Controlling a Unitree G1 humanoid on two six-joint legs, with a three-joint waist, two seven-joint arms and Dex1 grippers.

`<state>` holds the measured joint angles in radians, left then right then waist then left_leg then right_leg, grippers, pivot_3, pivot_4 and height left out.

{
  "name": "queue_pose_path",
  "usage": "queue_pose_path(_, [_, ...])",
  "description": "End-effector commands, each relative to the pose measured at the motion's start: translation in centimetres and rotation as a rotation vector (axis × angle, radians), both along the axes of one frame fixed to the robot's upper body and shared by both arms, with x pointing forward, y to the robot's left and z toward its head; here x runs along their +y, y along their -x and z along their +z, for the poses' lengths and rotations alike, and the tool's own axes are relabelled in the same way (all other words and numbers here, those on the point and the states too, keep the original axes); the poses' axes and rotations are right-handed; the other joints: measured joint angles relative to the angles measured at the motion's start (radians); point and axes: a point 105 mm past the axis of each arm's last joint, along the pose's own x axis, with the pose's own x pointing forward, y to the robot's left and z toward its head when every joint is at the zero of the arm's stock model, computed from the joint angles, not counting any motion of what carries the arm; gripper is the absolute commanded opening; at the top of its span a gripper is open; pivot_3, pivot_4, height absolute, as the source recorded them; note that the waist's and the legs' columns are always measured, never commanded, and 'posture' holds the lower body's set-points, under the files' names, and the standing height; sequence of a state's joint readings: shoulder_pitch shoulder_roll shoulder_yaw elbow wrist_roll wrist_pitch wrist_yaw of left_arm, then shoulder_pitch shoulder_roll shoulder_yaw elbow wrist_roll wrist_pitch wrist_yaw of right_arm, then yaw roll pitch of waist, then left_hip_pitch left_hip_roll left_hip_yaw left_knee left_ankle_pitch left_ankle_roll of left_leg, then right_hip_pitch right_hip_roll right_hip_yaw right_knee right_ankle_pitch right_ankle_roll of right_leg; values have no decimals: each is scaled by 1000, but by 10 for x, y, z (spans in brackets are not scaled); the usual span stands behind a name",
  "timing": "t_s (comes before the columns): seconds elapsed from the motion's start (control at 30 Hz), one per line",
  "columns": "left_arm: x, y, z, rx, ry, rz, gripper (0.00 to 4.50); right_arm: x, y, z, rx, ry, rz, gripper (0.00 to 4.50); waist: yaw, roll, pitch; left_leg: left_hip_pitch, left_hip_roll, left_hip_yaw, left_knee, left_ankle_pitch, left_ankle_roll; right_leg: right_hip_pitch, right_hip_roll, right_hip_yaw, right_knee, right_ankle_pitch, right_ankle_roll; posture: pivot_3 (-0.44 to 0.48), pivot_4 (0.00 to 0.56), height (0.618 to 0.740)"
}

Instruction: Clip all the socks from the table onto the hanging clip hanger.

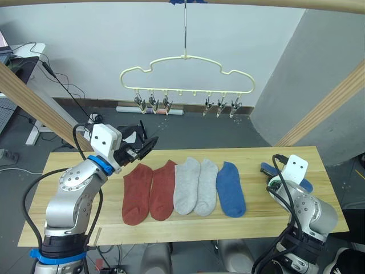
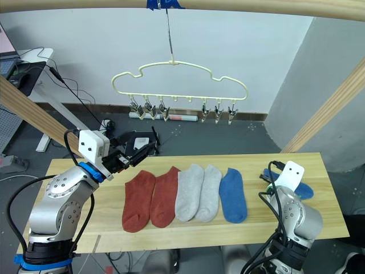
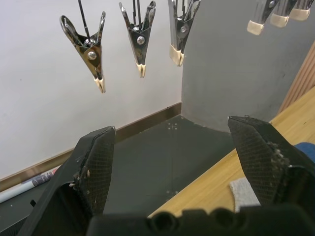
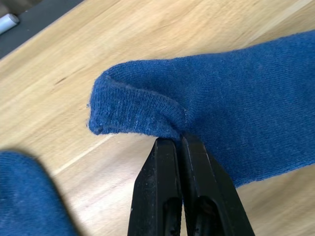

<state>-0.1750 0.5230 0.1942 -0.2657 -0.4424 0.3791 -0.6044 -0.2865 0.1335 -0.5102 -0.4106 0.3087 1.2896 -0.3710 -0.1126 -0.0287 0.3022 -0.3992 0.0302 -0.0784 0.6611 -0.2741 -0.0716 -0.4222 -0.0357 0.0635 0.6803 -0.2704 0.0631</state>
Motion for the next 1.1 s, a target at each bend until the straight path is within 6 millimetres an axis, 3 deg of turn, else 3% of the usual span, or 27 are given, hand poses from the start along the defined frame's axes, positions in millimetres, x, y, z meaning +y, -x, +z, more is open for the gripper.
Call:
queue_pose_path(0.03, [-2, 5, 8, -44, -18, -12, 4029, 53, 0, -7, -27, -178, 84, 85, 0, 0, 0, 0, 0, 0, 0, 0, 0, 0, 0, 0, 0, 0, 0, -127, 291, 733])
queue_pose_path(0.23, [1, 5, 10, -43, 8, -1, 4029, 57, -4, 2, -109, 23, 349, 85, -2, 0, 0, 1, 0, -1, 0, 0, 0, 0, 0, 0, 0, 0, 0, -130, 292, 733])
queue_pose_path(0.33, [1, 6, 9, -41, 9, -2, 4029, 43, 1, -11, -77, 88, 363, 85, 6, 0, 0, -1, 0, -1, -1, 0, 0, 0, 0, -1, -1, 0, 0, -131, 293, 733])
queue_pose_path(0.5, [1, 5, 9, -39, 4, -4, 4029, 35, 5, -22, -57, 97, 364, 85, 4, 0, 0, 0, -1, 1, 0, 0, 0, 0, -1, 1, -1, 0, 1, -130, 293, 733])
queue_pose_path(0.63, [1, 5, 9, -38, -2, -6, 4029, 37, 4, -16, -100, 93, 378, 950, 1, 0, 0, 0, 1, -1, 0, 0, 0, 0, 2, 0, 0, 0, 1, -129, 293, 733])
queue_pose_path(0.97, [0, 7, 7, -31, -8, -13, 4029, 40, 16, 15, -220, 170, 542, 4372, 3, 0, 0, 0, 1, 0, 0, 0, 0, 0, 2, 1, -1, 0, 1, -132, 298, 733])
queue_pose_path(1.1, [0, 7, 7, -30, -6, -13, 4029, 45, 25, 28, -300, 310, 789, 4443, 4, 0, 0, 0, 1, 0, 0, 0, 0, 0, 2, 1, -1, 0, 1, -132, 298, 733])
